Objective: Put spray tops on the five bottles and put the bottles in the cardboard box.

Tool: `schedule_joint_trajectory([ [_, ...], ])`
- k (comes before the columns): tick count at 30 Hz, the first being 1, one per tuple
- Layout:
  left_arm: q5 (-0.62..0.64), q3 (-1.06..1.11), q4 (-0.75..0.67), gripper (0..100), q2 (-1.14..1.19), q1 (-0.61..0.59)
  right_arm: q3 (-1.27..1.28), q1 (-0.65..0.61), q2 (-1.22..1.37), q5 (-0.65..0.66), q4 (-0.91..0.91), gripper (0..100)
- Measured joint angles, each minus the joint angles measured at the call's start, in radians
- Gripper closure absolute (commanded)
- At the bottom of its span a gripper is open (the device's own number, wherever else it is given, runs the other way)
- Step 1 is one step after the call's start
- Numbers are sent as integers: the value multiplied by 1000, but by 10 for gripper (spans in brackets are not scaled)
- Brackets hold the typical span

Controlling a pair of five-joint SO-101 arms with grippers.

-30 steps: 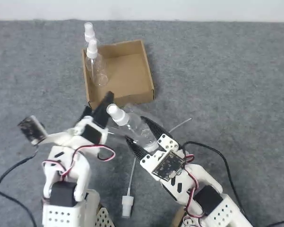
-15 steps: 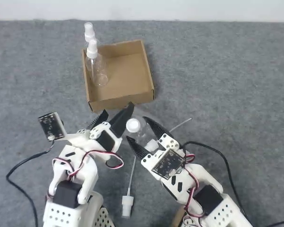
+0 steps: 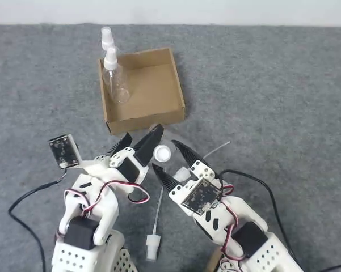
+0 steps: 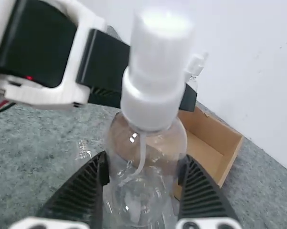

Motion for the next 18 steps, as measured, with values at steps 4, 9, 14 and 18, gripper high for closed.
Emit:
schedule_joint_trajectory([
  [4, 0, -3, -2, 683, 0, 23, 0, 0, 0, 0, 0, 905],
  [9, 0, -8, 9, 683, 0, 57, 0, 0, 3, 0, 2, 869],
  [14, 0, -8, 9, 683, -2, 64, 0, -2, 3, 0, 2, 883],
  [18, 0, -11, 15, 683, -2, 69, 0, -2, 3, 0, 2, 887],
])
